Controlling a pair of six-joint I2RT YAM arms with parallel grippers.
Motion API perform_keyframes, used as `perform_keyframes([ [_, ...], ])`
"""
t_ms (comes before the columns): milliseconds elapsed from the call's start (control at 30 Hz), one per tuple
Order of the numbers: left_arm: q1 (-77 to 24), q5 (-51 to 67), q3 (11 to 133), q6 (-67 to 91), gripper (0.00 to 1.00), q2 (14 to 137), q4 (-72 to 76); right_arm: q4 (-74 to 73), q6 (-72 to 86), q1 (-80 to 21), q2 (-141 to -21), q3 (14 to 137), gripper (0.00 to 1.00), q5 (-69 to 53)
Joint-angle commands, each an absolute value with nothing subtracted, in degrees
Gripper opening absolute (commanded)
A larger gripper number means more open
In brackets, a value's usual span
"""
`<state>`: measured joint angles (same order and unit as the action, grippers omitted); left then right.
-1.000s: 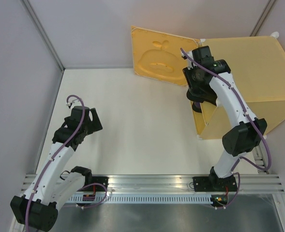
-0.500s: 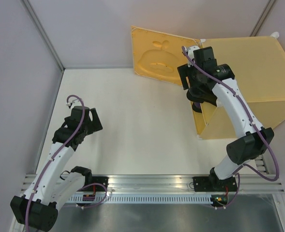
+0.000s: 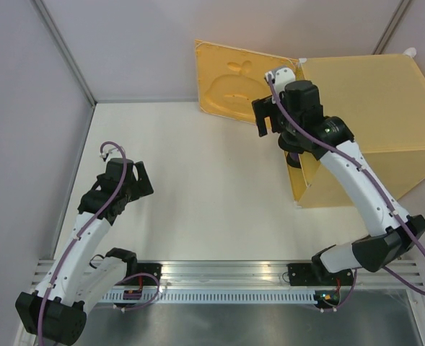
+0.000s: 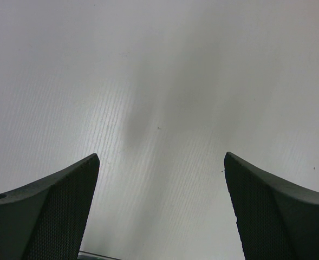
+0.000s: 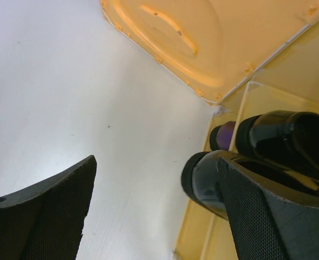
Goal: Place and organize the shoes in the shoe cabinet
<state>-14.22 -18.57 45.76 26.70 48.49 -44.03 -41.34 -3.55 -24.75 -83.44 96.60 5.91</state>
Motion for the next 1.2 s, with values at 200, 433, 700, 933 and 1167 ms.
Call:
perform_keyframes([
  [200, -13.9, -17.1, 45.7, 24.5, 0.98, 48.6, -42.1, -29.2, 16.7, -37.4, -76.6, 77.5, 0.98, 38.2],
  [433, -13.9, -16.5, 45.6, 24.4, 0.98, 48.5, -42.1, -30.6, 30.0, -41.3, -78.0, 72.1, 0.98, 51.1],
  [700, -13.9, -16.3, 45.5, 24.3, 0.98, 48.3, -42.0, -30.1, 38.5, -41.2, -82.7, 70.8, 0.98, 59.8],
  [933, -13.9, -16.2, 45.5, 24.3, 0.98, 48.4, -42.0, -33.7, 49.5, -41.1, -85.2, 71.8, 0.98, 66.8],
  [1167, -13.9, -16.0, 45.4, 24.4, 0.98, 48.3, -41.9, -48.8, 70.6, -41.1, -92.1, 78.9, 0.98, 75.2],
])
